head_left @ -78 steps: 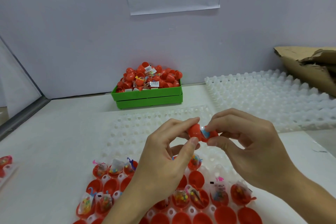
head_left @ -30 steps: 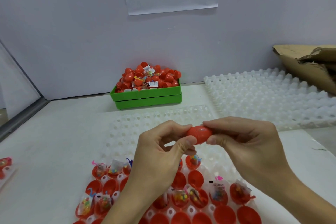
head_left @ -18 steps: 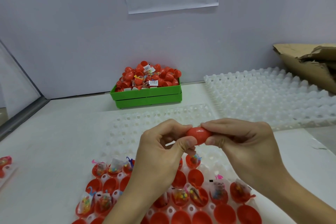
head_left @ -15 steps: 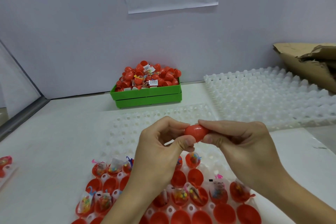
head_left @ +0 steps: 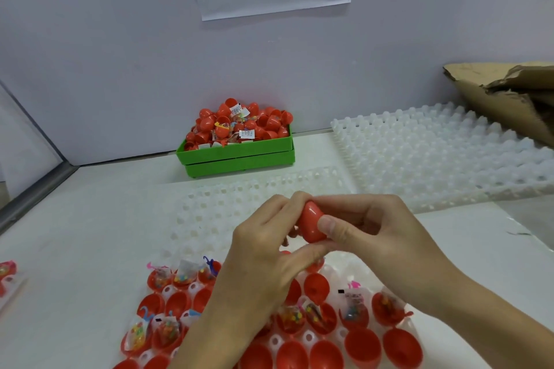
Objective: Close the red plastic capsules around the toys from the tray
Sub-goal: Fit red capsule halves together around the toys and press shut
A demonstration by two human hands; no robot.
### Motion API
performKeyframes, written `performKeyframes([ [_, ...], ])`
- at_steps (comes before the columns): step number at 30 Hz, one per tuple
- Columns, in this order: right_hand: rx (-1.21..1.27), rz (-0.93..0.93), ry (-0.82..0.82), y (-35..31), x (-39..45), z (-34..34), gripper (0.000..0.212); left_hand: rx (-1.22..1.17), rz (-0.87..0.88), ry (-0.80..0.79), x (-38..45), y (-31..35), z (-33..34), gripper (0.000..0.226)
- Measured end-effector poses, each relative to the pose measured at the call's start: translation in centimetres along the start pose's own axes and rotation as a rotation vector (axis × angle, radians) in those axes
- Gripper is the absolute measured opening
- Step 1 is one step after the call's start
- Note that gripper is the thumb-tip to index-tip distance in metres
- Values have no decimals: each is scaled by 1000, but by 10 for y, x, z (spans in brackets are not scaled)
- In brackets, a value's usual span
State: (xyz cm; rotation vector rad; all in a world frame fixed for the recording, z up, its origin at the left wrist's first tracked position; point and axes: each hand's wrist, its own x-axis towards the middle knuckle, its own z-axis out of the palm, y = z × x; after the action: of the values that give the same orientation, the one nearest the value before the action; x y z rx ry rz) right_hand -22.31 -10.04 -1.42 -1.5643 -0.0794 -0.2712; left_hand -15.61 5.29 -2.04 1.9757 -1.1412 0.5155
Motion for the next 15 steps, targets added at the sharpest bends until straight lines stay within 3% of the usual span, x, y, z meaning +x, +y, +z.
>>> performKeyframes([
  [7,180,117,24,6,2,-4,34,145,89,-20,1,6,0,43],
  [12,207,85,34,8,3,-1,36,14,-2,-4,3,10,-8,39],
  [15,350,46,-81,8,1,2,50,-59,-23,88,3,10,-11,42],
])
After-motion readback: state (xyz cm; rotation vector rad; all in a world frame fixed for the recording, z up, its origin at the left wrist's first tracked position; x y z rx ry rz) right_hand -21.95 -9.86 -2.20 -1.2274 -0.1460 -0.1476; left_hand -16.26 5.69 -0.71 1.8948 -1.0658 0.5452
